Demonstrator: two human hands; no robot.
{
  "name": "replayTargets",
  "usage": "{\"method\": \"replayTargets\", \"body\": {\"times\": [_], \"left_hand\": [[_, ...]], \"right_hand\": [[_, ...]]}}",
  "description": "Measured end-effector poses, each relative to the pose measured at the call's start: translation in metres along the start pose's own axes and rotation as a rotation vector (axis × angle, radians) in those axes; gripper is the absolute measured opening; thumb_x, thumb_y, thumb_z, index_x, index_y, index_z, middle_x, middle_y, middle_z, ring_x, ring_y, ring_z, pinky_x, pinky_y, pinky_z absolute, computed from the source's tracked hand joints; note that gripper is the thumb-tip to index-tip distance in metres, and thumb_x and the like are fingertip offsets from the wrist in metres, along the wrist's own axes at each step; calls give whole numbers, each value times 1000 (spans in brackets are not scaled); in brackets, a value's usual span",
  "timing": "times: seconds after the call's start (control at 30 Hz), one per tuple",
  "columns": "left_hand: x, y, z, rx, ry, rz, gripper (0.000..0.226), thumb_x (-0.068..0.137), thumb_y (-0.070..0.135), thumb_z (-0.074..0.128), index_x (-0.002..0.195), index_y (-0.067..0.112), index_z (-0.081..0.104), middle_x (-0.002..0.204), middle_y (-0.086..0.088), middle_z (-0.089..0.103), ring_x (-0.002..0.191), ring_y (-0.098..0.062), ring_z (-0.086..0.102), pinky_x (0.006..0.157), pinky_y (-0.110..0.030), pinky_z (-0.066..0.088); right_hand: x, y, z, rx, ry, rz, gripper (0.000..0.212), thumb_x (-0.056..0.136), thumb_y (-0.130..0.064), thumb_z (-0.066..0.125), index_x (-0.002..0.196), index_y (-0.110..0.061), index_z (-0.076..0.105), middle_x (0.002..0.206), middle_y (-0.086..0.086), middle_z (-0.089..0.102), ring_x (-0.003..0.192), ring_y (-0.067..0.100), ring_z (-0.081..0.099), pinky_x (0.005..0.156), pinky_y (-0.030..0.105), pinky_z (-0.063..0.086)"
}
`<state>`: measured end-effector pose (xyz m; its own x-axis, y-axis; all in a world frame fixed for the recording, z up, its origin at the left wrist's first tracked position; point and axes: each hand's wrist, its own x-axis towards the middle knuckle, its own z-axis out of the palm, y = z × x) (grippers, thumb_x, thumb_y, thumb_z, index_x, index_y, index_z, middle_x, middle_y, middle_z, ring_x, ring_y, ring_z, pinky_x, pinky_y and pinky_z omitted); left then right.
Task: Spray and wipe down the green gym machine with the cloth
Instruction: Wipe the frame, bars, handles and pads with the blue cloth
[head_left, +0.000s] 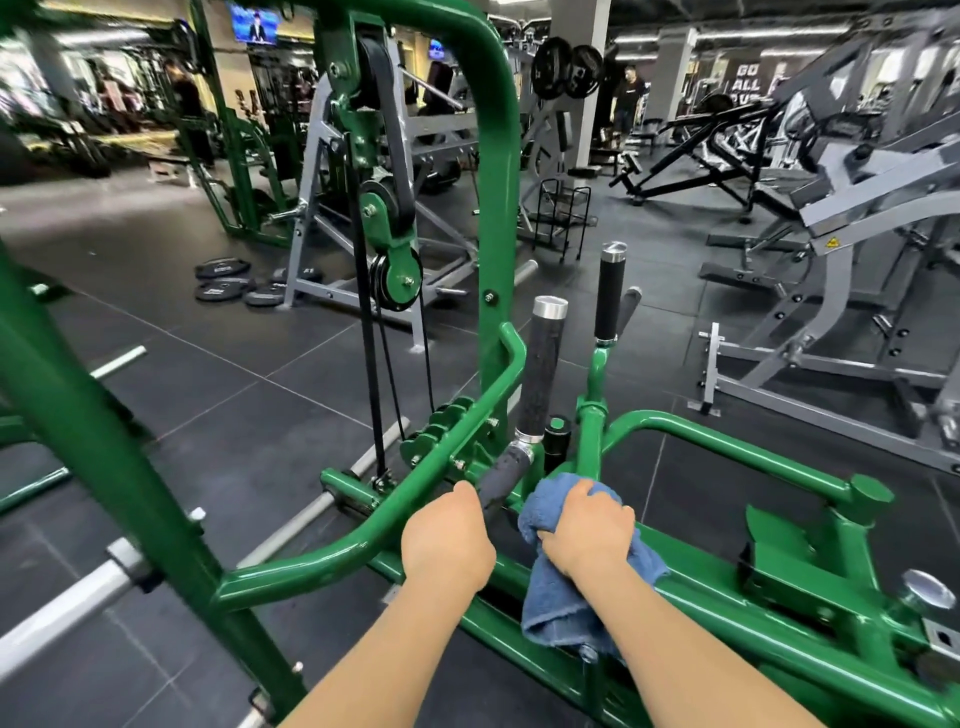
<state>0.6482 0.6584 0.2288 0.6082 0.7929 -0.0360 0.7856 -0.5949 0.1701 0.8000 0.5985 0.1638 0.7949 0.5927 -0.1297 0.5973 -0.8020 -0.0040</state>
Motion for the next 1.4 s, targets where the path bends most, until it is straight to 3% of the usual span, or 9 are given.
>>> {"method": "replayTargets", "body": {"times": [0.2, 0.37, 0.5, 0.67, 0.83, 0.97, 1.1, 1.23, 1.4], "left_hand": [[-2, -1, -5, -80, -68, 1, 21, 90, 20, 57, 103, 14, 41, 100, -3, 62, 90, -26, 64, 62, -31, 41], [-1, -1, -6, -220, -140, 34, 34, 90, 33, 56, 115, 14, 44, 118, -6, 61, 110, -27, 60, 83, -33, 46], [11, -15, -10, -182, -270, 141, 38, 92, 32, 54, 121, 12, 41, 123, -7, 59, 114, -28, 58, 87, -34, 45], [26, -25, -12, -161, -392, 258, 51, 91, 38, 56, 129, 9, 38, 132, -9, 54, 122, -30, 54, 94, -36, 43], [57, -35, -16, -200, -472, 370, 75, 79, 64, 54, 131, 10, 48, 133, -11, 55, 121, -29, 55, 98, -37, 46], [83, -29, -32, -440, -408, 396, 76, 89, 47, 54, 147, 5, 28, 150, -16, 36, 136, -32, 38, 110, -38, 35], [107, -11, -55, -661, -256, 415, 43, 87, 13, 49, 130, 11, 49, 133, -15, 55, 123, -33, 52, 96, -33, 43], [126, -4, -62, -735, -200, 326, 33, 92, 9, 43, 122, 9, 56, 126, -16, 60, 115, -34, 55, 89, -33, 42], [165, -5, -64, -824, -117, 198, 36, 95, 12, 38, 124, 13, 60, 132, -10, 58, 120, -32, 53, 101, -37, 42]], "right_hand": [[-29, 4, 4, -82, 25, -87, 93, 85, -57, 53, 152, -9, 11, 137, 13, 45, 120, 29, 48, 96, 38, 37], [-48, 13, 10, -195, 39, -151, 84, 88, -48, 47, 154, -14, 7, 140, 14, 42, 121, 30, 44, 98, 40, 33], [-46, 13, 7, -174, -9, -92, 84, 85, -54, 49, 153, -21, 11, 138, 6, 46, 122, 27, 47, 97, 36, 33], [-44, 14, -19, 219, 55, 87, 76, 75, -60, 59, 142, -35, 35, 129, -2, 59, 116, 23, 57, 88, 33, 46], [-52, 3, -75, 733, 411, 113, 65, 74, -41, 74, 133, -37, 46, 124, -9, 62, 110, 21, 60, 83, 34, 46], [-49, -22, -128, 880, 626, 16, 73, 71, -25, 80, 134, -31, 45, 119, -18, 55, 109, 7, 55, 87, 25, 41], [-18, -48, -151, 848, 646, 4, 79, 56, -53, 75, 127, -34, 46, 123, -15, 57, 114, 8, 57, 96, 34, 47], [8, -76, -139, 981, 518, 165, 96, 46, -63, 70, 130, -25, 44, 121, -5, 60, 110, 15, 60, 91, 36, 51], [15, -77, -109, 946, 560, 177, 65, 62, -60, 56, 121, -34, 51, 110, -13, 63, 97, 10, 63, 77, 34, 54]]}}
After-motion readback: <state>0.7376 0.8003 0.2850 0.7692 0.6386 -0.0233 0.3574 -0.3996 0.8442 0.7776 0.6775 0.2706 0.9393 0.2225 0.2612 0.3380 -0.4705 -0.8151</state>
